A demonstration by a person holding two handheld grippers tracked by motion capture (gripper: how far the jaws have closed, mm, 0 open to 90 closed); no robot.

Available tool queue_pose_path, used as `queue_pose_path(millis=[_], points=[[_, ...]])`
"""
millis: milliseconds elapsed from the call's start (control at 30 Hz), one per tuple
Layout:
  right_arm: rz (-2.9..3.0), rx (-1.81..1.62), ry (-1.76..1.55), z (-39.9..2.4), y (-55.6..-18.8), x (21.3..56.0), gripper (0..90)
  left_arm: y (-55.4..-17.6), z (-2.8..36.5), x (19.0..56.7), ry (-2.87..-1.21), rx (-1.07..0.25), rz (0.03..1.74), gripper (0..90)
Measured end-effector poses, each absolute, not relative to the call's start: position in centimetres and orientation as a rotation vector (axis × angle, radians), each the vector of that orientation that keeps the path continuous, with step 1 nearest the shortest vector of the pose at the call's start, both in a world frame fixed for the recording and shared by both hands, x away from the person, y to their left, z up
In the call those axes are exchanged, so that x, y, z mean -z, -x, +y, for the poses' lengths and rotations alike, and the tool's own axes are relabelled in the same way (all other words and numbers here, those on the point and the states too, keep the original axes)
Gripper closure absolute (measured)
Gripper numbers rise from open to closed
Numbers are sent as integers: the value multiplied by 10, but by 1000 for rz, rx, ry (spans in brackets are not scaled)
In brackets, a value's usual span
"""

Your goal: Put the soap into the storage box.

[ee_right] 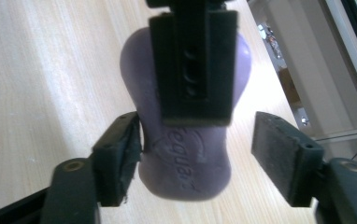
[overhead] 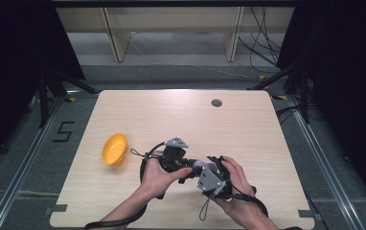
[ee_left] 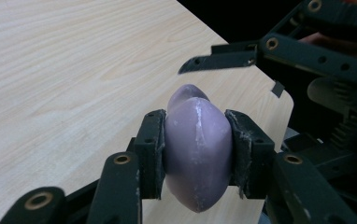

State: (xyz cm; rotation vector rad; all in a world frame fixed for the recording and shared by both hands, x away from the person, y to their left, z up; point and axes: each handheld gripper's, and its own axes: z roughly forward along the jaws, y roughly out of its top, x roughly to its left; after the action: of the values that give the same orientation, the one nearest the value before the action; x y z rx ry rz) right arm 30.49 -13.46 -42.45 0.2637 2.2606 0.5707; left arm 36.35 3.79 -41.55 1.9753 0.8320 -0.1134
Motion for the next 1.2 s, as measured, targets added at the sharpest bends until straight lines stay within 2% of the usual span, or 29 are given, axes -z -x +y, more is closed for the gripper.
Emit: queue_pose_path(millis=[267,767,833,1200], points=[[2279,-576,-290,-144,-297,427,280,-365,42,414,-1970,78,829,591],[2280,-666,-543,-192,-299,428,304,-366,57,411,-1959,2,863,590],[2269,-679,-579,-197,-300,430,308,-369,60,411,-1961,-23,810,590],[2281,-705,-681,-217,-306,440,302,-366,72,409,-1945,-31,871,590]])
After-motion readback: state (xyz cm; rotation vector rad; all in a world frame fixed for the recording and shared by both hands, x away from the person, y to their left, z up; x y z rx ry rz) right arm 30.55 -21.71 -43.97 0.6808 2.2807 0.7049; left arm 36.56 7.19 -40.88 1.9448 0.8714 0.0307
